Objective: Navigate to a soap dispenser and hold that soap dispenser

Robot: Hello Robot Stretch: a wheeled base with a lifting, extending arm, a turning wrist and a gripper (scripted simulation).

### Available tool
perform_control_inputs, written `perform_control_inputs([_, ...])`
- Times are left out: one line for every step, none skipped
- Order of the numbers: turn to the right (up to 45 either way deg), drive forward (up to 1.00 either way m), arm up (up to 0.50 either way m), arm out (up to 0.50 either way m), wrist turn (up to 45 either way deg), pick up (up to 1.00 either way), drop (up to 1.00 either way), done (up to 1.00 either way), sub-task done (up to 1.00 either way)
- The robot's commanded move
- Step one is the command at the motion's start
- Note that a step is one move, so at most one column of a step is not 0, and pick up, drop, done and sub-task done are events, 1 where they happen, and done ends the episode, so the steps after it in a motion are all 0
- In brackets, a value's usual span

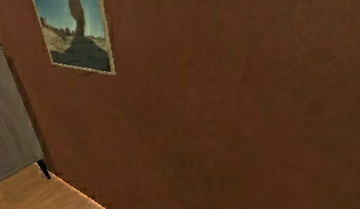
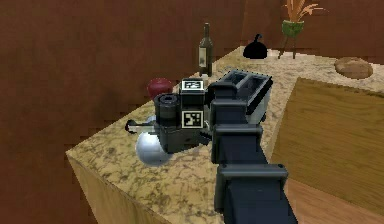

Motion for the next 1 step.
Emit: perform_control_inputs([0.0,0.00,0.00,0.00,0.0,0.00,0.00,1.00,0.00])
